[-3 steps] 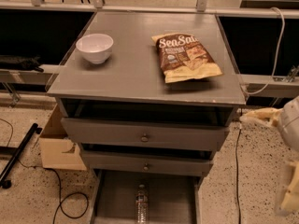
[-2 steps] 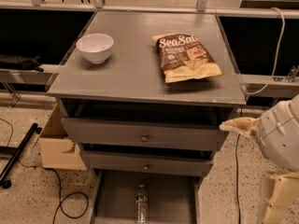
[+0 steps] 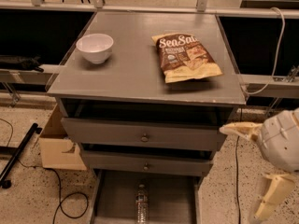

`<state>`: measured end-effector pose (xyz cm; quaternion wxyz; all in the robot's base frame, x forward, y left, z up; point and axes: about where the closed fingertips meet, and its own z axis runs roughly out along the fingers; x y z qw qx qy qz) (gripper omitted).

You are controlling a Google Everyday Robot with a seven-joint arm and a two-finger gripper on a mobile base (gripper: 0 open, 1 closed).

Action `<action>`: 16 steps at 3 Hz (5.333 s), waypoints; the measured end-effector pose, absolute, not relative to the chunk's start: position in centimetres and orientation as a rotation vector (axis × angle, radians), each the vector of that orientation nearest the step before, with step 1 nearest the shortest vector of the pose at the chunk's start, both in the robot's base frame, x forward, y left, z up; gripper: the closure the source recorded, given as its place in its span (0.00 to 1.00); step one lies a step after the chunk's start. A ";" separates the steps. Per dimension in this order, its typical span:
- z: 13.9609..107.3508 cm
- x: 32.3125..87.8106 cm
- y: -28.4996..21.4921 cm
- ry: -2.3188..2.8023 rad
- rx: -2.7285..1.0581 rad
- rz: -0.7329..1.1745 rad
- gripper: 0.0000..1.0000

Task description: Pick water bottle from bottom drawer and place on counter

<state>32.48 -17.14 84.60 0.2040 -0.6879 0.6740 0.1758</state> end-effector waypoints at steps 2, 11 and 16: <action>81.0 32.2 -14.9 1.738 -1.725 0.731 0.00; 59.0 27.8 -12.9 2.169 -1.552 0.966 0.00; 50.8 30.8 -12.5 2.195 -1.339 1.156 0.00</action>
Offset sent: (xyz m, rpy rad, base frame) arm -0.0109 0.0428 -0.0484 0.3625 0.0214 -0.0134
